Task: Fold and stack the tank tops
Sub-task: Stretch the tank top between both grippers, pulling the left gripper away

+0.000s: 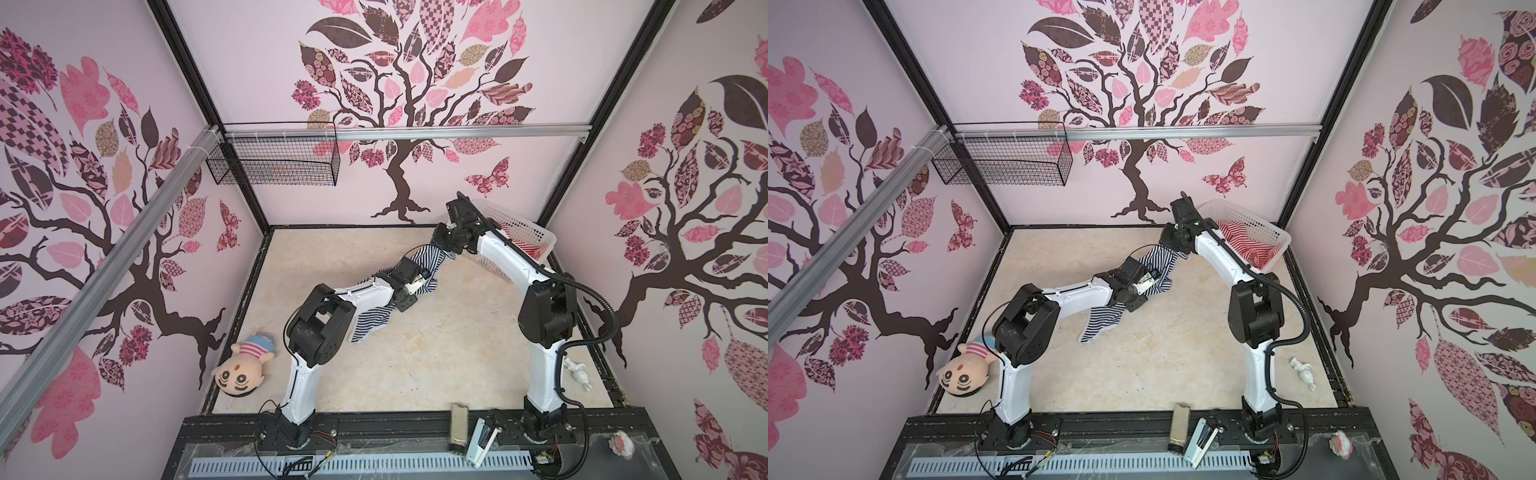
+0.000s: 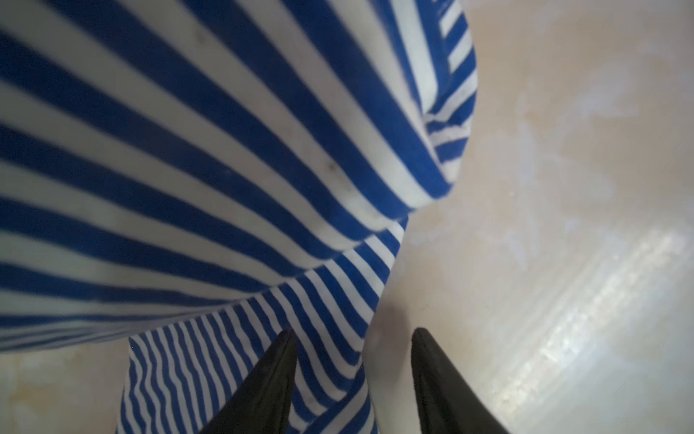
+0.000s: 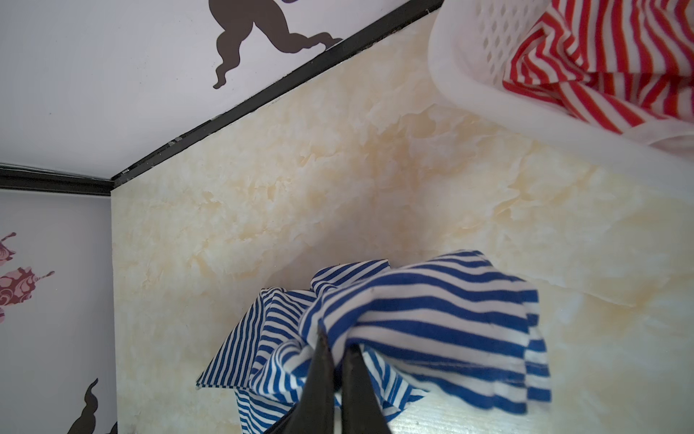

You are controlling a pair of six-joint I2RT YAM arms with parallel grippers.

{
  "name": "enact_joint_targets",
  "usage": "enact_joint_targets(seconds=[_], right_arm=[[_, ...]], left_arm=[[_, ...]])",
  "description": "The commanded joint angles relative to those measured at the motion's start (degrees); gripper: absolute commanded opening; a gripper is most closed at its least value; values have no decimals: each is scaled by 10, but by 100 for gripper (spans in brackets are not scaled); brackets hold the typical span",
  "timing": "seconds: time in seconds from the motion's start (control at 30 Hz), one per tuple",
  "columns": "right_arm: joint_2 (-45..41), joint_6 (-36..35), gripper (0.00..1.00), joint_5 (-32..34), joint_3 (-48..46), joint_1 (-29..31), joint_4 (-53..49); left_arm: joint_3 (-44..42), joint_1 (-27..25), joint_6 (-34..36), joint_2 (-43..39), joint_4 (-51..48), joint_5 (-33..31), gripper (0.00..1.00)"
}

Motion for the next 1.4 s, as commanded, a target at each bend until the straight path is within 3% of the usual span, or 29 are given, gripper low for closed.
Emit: enact_joint_targets(seconds=[0.0, 0.17, 0.4, 0.53, 0.87, 1.1, 1.3, 1.37], right_arm=[[8, -10, 0, -11, -5, -7, -4], [1, -12, 0, -14, -10, -9, -3], [-12, -12, 0, -20, -20, -10, 4], [-13, -12, 0, -19, -23, -10, 3], [-21, -12, 2, -22, -40, -11, 9], [-17, -10, 2, -28, -39, -14, 12], [-16, -8, 2, -32, -37, -16, 12], [-18, -8, 1, -33, -37, -17, 12]], left_arm=[[32, -5, -2, 15, 11, -16, 39], [34, -6, -6, 13, 3, -19, 0], [-7, -3, -7, -35, 5, 1, 0], [-8, -6, -8, -35, -7, 35, 21], [33, -8, -12, 14, -20, 22, 27], [48, -8, -9, 31, -22, 12, 26], [47, -8, -7, 33, -18, 8, 13], [49, -8, -5, 36, -18, 5, 3]])
